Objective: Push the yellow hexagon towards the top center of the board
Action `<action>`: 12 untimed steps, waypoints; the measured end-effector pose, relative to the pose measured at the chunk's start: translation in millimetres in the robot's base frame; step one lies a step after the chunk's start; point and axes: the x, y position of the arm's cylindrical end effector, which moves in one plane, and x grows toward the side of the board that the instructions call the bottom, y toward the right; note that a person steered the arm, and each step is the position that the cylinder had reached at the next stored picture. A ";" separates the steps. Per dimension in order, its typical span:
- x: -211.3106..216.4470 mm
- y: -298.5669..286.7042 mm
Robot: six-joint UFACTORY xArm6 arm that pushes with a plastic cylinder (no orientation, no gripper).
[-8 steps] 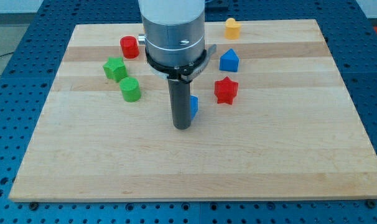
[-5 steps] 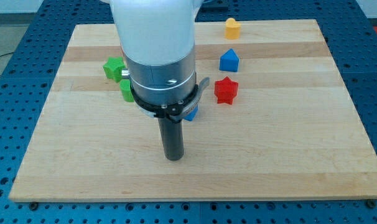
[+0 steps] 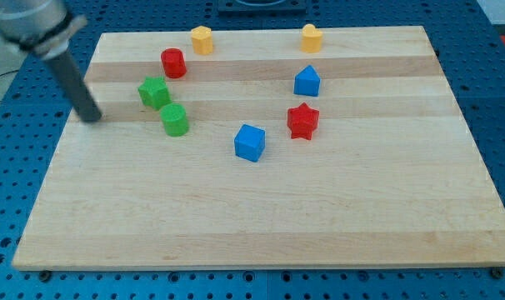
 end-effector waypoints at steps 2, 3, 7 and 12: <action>-144.8 42.5; -163.7 87.0; -106.1 246.6; -66.6 226.4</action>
